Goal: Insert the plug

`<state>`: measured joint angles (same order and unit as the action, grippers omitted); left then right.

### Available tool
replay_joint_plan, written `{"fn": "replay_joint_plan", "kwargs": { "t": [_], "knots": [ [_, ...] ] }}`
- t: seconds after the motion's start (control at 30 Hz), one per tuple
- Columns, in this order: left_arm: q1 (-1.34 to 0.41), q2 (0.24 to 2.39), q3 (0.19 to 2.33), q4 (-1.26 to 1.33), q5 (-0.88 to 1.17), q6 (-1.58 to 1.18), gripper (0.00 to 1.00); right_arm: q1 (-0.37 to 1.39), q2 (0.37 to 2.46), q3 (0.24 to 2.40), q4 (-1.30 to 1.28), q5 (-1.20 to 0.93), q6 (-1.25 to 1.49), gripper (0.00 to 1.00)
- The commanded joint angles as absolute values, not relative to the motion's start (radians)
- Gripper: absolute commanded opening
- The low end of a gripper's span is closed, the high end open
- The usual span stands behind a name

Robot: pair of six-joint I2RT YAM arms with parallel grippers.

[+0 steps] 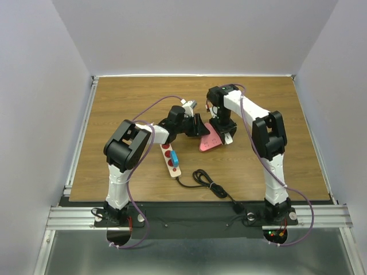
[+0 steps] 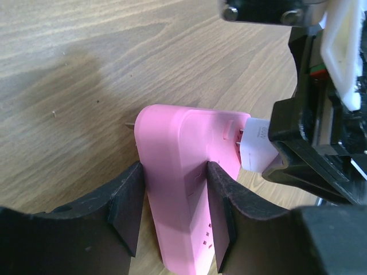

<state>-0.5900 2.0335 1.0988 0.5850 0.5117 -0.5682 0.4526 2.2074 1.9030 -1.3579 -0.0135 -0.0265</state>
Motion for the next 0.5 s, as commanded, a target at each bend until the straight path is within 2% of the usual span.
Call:
{"fn": "replay_joint_plan", "kwargs": {
  "t": [0.0,0.27,0.47],
  "knots": [
    [-0.614,2.060,1.121,0.534,0.520,-0.468,0.12,0.465,2.266,1.965,-1.209,-0.011,-0.044,0.00],
    [-0.623,2.063,1.132,0.520,0.531,-0.433,0.05,0.463,2.327,2.039,-1.218,-0.023,-0.051,0.00],
    [-0.640,2.059,1.137,0.523,0.543,-0.393,0.00,0.463,2.427,2.178,-1.256,-0.061,-0.063,0.00]
  ]
}}
